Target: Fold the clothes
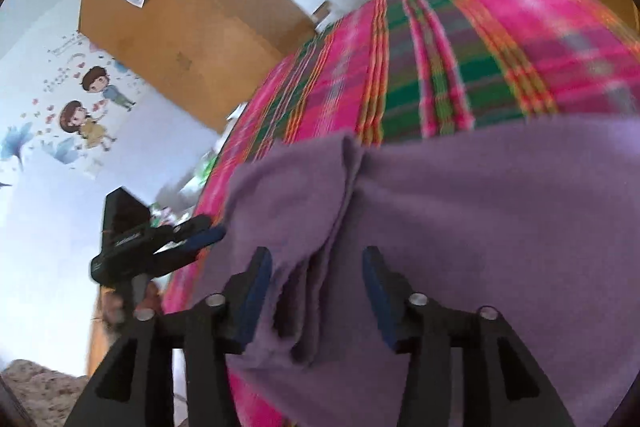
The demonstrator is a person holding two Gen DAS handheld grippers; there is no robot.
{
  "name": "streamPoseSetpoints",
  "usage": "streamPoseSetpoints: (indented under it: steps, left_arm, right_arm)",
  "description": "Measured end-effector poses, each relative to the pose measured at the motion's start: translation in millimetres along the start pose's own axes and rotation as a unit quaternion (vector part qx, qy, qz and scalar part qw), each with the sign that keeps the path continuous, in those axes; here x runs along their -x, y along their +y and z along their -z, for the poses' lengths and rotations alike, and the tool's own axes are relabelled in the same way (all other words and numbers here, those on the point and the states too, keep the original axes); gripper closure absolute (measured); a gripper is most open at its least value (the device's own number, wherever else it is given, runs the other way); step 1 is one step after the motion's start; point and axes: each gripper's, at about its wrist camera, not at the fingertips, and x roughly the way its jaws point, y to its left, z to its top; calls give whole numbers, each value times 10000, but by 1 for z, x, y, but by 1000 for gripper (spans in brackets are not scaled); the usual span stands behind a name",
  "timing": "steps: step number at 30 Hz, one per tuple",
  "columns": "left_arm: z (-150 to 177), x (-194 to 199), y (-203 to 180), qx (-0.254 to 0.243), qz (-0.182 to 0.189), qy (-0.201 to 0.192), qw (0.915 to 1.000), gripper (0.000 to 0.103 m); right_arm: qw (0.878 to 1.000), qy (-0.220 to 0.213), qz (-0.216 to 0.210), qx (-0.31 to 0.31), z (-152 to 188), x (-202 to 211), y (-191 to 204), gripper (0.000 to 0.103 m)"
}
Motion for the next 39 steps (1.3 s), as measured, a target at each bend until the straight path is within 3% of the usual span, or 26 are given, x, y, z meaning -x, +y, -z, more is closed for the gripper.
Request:
streamPoseSetpoints:
  steps: [13,15,17,21,29,39]
  left_arm:
    - [8,8,-1,20,-14,-34,10000,64]
    - [9,8,0,45,-11,-30,10000,64]
    - [9,7,1,59,-27,-23,10000,64]
    - [10,9,2,70,-28,-25,10000,64]
    - [10,11,-6,-9,-75,-67,9999,64]
    - [6,-2,-16,-147,-226,63,9996,64]
  right_arm:
    - [9991,349,-214,-63,-7,-36,15,50]
    - [9991,389,-113,103,-7,-40,22,59]
    - [9988,451,-38,197,-6,-44,25,75]
    - [9994,286,-108,186,-3,-38,25,85]
    - [9987,-129,-9,487,-1,-8,39,86]
    - [9957,100,784,482,5,-13,20,77]
